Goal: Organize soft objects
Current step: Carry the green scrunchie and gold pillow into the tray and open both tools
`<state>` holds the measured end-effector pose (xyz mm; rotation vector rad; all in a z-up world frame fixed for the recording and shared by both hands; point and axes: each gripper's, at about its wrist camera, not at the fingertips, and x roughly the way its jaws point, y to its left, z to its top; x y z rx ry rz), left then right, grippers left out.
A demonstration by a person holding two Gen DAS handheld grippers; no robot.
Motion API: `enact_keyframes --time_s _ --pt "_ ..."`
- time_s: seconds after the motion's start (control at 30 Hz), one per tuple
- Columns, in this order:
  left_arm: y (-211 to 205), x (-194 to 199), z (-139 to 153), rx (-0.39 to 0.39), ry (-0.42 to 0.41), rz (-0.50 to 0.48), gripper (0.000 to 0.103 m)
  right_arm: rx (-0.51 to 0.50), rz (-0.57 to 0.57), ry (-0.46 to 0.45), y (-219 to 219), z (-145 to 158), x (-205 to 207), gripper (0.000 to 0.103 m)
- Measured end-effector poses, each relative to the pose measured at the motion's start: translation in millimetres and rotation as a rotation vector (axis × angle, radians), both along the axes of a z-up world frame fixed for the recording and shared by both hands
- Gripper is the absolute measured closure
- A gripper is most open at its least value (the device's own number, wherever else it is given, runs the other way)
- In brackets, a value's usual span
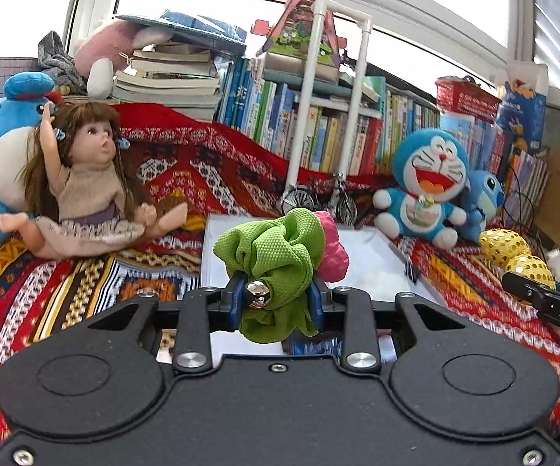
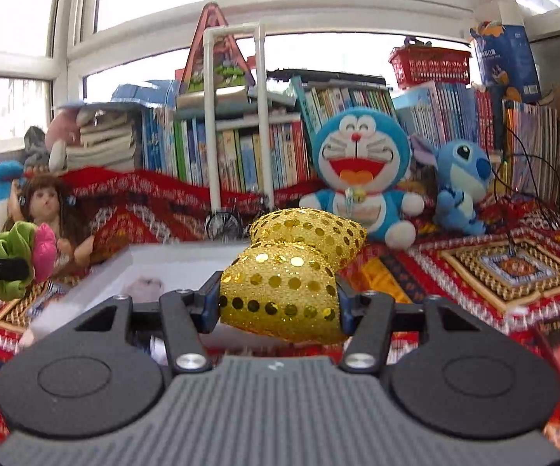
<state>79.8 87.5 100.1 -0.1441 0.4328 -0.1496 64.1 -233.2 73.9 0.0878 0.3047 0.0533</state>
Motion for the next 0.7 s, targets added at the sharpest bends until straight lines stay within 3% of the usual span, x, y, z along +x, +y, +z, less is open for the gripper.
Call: enact_keyframes --time_s 0.4,0.57,0.7 --pt "-8 89 14 -0.036 0.086 -0.019 0.073 0.034 0.150 0.068 4 19 73 0.043" --pt "-20 140 8 -0.091 0.165 -0.045 0.073 0.109 0.228 0.163 11 18 121 0.043" --pt "-32 171 -8 -0.088 0.225 -0.040 0.073 0.144 0.247 0.247 17 3 151 0.043"
